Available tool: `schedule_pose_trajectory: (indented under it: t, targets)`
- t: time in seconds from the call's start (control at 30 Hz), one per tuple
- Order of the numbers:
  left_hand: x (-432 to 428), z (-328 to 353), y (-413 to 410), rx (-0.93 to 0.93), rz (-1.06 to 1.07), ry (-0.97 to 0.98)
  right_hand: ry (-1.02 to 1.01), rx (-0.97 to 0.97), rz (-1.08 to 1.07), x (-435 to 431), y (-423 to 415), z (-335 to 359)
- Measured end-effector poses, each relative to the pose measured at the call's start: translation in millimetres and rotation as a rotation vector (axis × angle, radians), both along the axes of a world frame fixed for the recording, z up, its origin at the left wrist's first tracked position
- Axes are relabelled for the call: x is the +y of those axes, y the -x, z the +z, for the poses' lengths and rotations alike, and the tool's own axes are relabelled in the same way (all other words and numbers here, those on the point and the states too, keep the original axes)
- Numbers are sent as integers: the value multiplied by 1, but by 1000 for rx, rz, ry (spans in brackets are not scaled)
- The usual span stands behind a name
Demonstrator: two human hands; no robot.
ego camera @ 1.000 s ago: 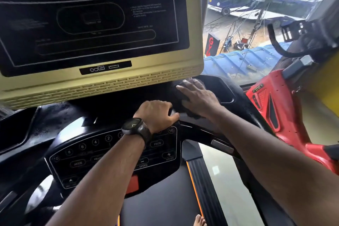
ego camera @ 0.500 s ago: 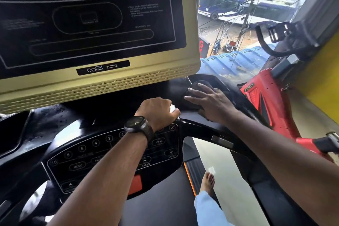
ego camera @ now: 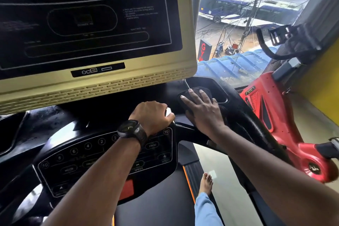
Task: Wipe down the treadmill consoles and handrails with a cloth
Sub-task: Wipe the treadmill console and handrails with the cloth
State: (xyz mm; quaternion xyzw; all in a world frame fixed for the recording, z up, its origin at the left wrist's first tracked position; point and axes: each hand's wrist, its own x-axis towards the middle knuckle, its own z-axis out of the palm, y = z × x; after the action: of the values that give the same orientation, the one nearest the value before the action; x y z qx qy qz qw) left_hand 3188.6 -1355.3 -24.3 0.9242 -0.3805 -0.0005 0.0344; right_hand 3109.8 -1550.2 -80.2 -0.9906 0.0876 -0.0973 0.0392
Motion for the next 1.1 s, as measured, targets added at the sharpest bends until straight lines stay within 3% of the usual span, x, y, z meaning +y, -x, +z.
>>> schedule_pose_trajectory:
  t: [0.17, 0.33, 0.4, 0.53, 0.73, 0.97, 1.1]
  targets:
    - [-1, 0, -1, 15, 6, -11, -58, 136, 79, -9, -54, 20]
    - [1, -1, -1, 37, 17, 7, -284, 168, -188, -11, -84, 36]
    - [0, 0, -2, 39, 18, 5, -215, 148, -208, 3, -76, 29]
    - [-1, 3, -2, 40, 21, -6, -66, 138, -31, 6, -76, 26]
    - [0, 3, -2, 67, 31, 18, -238, 221, -113, -5, -80, 37]
    - [0, 5, -1, 69, 18, 15, 156, 16, 263, -14, -31, 5]
    - [2, 2, -1, 48, 3, 11, 218, -24, 252, -35, -15, -3]
